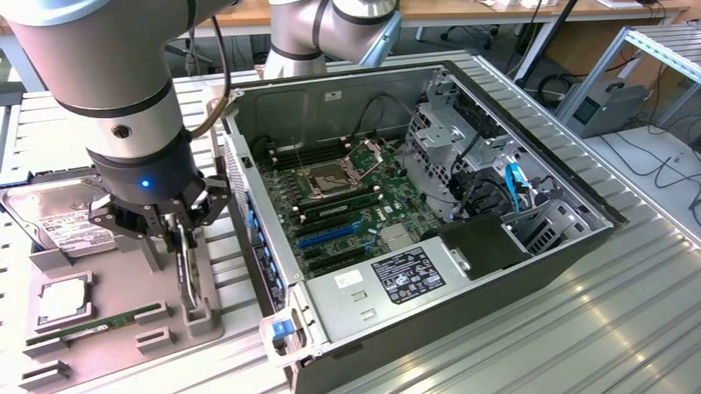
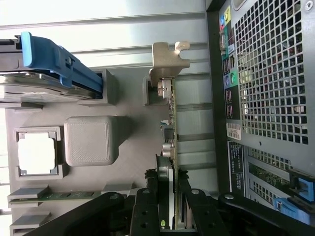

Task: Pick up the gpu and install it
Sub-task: 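Pick up the gpu and move the gpu toward the slot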

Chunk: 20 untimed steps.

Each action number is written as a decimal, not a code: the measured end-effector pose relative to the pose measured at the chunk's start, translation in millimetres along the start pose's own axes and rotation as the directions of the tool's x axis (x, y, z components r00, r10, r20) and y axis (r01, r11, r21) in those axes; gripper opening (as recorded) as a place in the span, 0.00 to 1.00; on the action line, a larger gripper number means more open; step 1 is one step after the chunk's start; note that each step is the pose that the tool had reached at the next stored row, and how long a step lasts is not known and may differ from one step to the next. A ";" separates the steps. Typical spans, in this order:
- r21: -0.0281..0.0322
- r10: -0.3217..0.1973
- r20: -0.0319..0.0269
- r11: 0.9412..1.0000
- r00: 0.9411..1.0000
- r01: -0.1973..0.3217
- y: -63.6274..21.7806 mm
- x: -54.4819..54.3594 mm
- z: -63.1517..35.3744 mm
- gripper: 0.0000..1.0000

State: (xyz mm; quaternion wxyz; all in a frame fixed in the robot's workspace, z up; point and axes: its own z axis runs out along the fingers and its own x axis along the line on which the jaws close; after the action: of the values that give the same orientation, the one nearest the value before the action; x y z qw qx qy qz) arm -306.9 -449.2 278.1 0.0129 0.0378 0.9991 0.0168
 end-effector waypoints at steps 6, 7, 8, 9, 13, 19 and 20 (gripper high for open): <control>0.000 0.000 0.000 1.000 1.000 0.000 0.1 -0.1 -3.3 0.27; 0.000 0.000 0.000 1.000 1.000 0.000 0.1 -0.1 -3.8 0.27; 0.000 0.000 0.000 1.000 1.000 0.000 0.1 -0.1 -4.3 0.27; 0.000 0.000 0.000 1.000 1.000 0.000 0.2 -0.1 -4.8 0.27; 0.000 0.000 0.000 1.000 1.000 0.000 0.2 -0.2 -7.1 0.27; 0.000 0.000 0.000 1.000 1.000 0.000 0.4 -0.3 -10.7 0.27; 0.000 0.000 0.000 1.000 1.000 0.000 0.4 -0.3 -11.3 0.27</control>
State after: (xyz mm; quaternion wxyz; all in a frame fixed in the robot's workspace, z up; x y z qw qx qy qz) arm -306.9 -449.2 289.4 0.0129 0.0378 0.9991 0.0168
